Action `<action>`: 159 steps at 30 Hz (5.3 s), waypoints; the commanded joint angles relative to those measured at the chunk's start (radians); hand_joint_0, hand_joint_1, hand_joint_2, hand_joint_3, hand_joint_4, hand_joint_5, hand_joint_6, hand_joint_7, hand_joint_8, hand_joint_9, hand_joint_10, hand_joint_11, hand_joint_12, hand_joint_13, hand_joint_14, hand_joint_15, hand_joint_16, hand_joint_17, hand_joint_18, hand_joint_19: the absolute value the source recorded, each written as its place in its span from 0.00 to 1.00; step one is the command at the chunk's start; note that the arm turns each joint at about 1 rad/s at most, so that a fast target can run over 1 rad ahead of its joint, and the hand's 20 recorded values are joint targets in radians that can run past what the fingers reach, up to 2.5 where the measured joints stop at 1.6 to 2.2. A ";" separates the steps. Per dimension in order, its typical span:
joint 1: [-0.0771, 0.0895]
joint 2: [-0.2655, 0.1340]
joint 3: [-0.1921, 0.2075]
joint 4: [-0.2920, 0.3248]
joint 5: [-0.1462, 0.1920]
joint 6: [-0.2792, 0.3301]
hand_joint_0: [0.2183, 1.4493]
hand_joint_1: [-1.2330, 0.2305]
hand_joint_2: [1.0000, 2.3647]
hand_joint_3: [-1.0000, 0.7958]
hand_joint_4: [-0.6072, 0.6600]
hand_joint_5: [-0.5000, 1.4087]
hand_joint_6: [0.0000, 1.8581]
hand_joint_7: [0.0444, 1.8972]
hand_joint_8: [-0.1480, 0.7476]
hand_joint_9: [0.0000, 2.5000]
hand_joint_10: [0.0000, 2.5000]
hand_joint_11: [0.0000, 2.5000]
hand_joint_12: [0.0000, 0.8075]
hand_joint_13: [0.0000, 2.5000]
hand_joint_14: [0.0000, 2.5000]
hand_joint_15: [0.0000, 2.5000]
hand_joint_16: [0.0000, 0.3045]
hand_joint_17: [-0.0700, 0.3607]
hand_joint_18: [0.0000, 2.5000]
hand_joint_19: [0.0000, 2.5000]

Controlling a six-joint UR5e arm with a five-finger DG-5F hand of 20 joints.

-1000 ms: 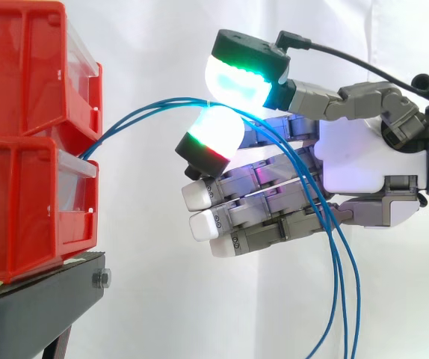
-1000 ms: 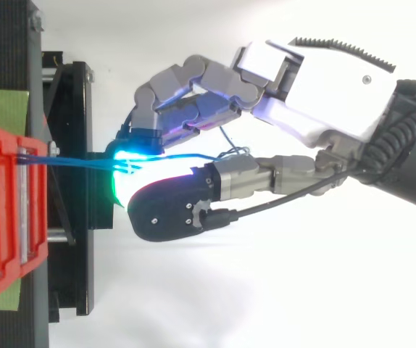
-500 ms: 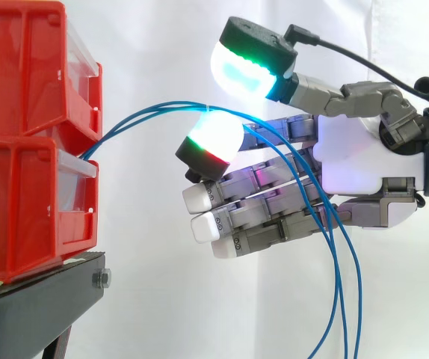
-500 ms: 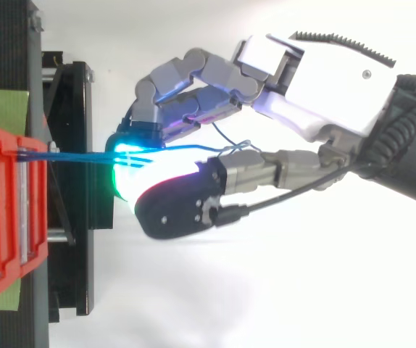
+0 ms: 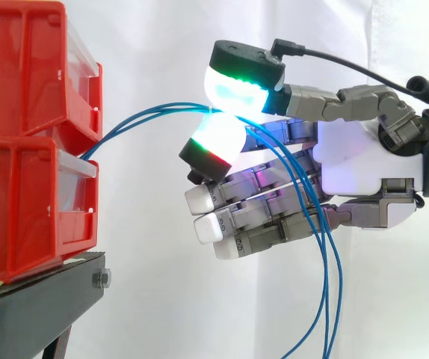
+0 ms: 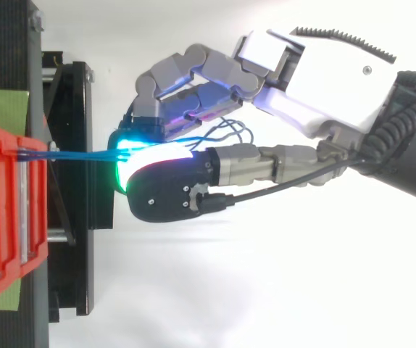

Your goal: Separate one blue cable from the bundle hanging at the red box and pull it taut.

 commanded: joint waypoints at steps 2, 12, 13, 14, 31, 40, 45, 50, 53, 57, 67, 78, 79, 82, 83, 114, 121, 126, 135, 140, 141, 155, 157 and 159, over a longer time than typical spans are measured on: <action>-0.001 0.000 0.000 0.000 -0.003 0.000 0.41 0.29 0.01 0.35 0.50 0.16 0.53 0.48 0.53 0.33 0.01 0.25 0.41 0.31 0.01 0.16 0.12 0.35 0.27 0.15; -0.008 -0.043 0.001 0.038 -0.009 0.009 0.39 0.24 0.00 0.28 0.56 0.17 0.52 0.49 0.51 0.33 0.00 0.25 0.40 0.31 0.01 0.15 0.12 0.35 0.27 0.14; -0.008 -0.043 0.001 0.038 -0.009 0.011 0.37 0.24 0.00 0.28 0.56 0.17 0.52 0.49 0.51 0.33 0.01 0.26 0.40 0.31 0.01 0.16 0.12 0.35 0.27 0.14; -0.008 -0.043 0.001 0.038 -0.009 0.012 0.36 0.23 0.00 0.28 0.57 0.17 0.52 0.49 0.51 0.33 0.00 0.26 0.40 0.31 0.01 0.16 0.12 0.35 0.27 0.15; -0.018 -0.043 0.001 0.040 -0.023 0.014 0.21 0.46 0.00 0.28 0.60 0.18 0.50 0.44 0.57 0.39 0.00 0.25 0.45 0.35 0.01 0.16 0.14 0.39 0.33 0.17; -0.023 -0.043 0.000 0.043 -0.024 0.011 0.32 0.39 0.01 0.42 0.58 0.17 0.50 0.56 0.56 0.39 0.01 0.27 0.42 0.35 0.01 0.17 0.13 0.37 0.31 0.18; -0.024 -0.043 0.001 0.044 -0.024 0.011 0.39 0.28 0.01 0.44 0.49 0.16 0.52 0.55 0.55 0.37 0.01 0.28 0.42 0.34 0.01 0.17 0.13 0.37 0.31 0.18; -0.024 -0.043 0.001 0.044 -0.024 0.009 0.45 0.24 0.00 0.28 0.52 0.16 0.52 0.54 0.52 0.36 0.01 0.28 0.41 0.33 0.01 0.17 0.13 0.36 0.31 0.16; -0.026 -0.043 0.000 0.044 -0.024 0.009 0.42 0.23 0.00 0.28 0.55 0.17 0.52 0.54 0.52 0.36 0.01 0.28 0.41 0.33 0.01 0.17 0.12 0.36 0.31 0.16; -0.024 -0.043 0.000 0.044 -0.024 0.009 0.33 0.20 0.00 0.28 0.57 0.18 0.51 0.52 0.52 0.38 0.01 0.28 0.40 0.33 0.01 0.17 0.12 0.36 0.31 0.17; -0.026 -0.043 0.001 0.044 -0.023 0.014 0.17 0.36 0.00 0.28 0.60 0.18 0.50 0.47 0.59 0.41 0.01 0.28 0.48 0.36 0.01 0.18 0.16 0.42 0.34 0.19; -0.026 -0.043 0.001 0.063 -0.023 0.009 0.30 0.48 0.01 0.40 0.57 0.18 0.48 0.55 0.57 0.43 0.01 0.29 0.44 0.36 0.01 0.19 0.14 0.38 0.32 0.22; -0.026 -0.043 0.000 0.063 -0.023 0.009 0.30 0.44 0.01 0.43 0.58 0.18 0.49 0.54 0.56 0.42 0.01 0.29 0.44 0.36 0.01 0.19 0.14 0.38 0.32 0.21; -0.026 -0.043 0.001 0.063 -0.024 0.009 0.31 0.35 0.01 0.46 0.58 0.17 0.50 0.53 0.57 0.42 0.01 0.29 0.44 0.36 0.01 0.20 0.14 0.39 0.32 0.21; -0.026 -0.043 0.001 0.063 -0.021 0.009 0.31 0.35 0.01 0.46 0.57 0.17 0.50 0.53 0.57 0.42 0.01 0.29 0.44 0.36 0.01 0.20 0.14 0.39 0.32 0.21; -0.011 -0.043 0.000 0.051 -0.018 0.028 0.32 0.37 0.00 0.28 0.57 0.18 0.51 0.55 0.56 0.46 0.01 0.31 0.42 0.37 0.01 0.19 0.12 0.36 0.33 0.20; -0.003 -0.043 0.001 0.054 -0.017 0.054 0.35 0.32 0.00 0.28 0.55 0.18 0.51 0.55 0.56 0.45 0.01 0.31 0.42 0.37 0.01 0.19 0.13 0.36 0.33 0.20; -0.001 -0.043 0.001 0.054 -0.015 0.060 0.43 0.22 0.00 0.28 0.54 0.17 0.52 0.54 0.53 0.40 0.01 0.32 0.41 0.34 0.01 0.19 0.13 0.36 0.32 0.18; 0.000 -0.043 0.000 0.054 -0.011 0.066 0.42 0.18 0.00 0.28 0.55 0.15 0.52 0.49 0.48 0.35 0.01 0.32 0.41 0.31 0.01 0.18 0.13 0.37 0.29 0.16; 0.000 -0.041 0.000 0.054 -0.009 0.064 0.44 0.20 0.00 0.28 0.54 0.15 0.52 0.50 0.48 0.33 0.01 0.31 0.41 0.30 0.01 0.18 0.13 0.37 0.29 0.16; 0.000 -0.043 0.001 0.054 -0.009 0.066 0.44 0.20 0.00 0.28 0.54 0.15 0.52 0.49 0.48 0.32 0.01 0.31 0.41 0.30 0.01 0.18 0.13 0.37 0.29 0.16; 0.000 -0.043 0.000 0.047 -0.009 0.069 0.34 0.34 0.01 0.35 0.53 0.17 0.51 0.54 0.54 0.42 0.01 0.32 0.42 0.35 0.01 0.20 0.13 0.37 0.30 0.21; 0.000 -0.043 0.001 0.047 -0.009 0.071 0.33 0.37 0.01 0.34 0.55 0.17 0.51 0.52 0.54 0.44 0.01 0.33 0.42 0.36 0.01 0.21 0.13 0.37 0.31 0.21; 0.000 -0.043 0.000 0.047 -0.011 0.069 0.32 0.39 0.01 0.32 0.56 0.17 0.50 0.53 0.54 0.44 0.01 0.34 0.42 0.36 0.01 0.21 0.13 0.37 0.31 0.21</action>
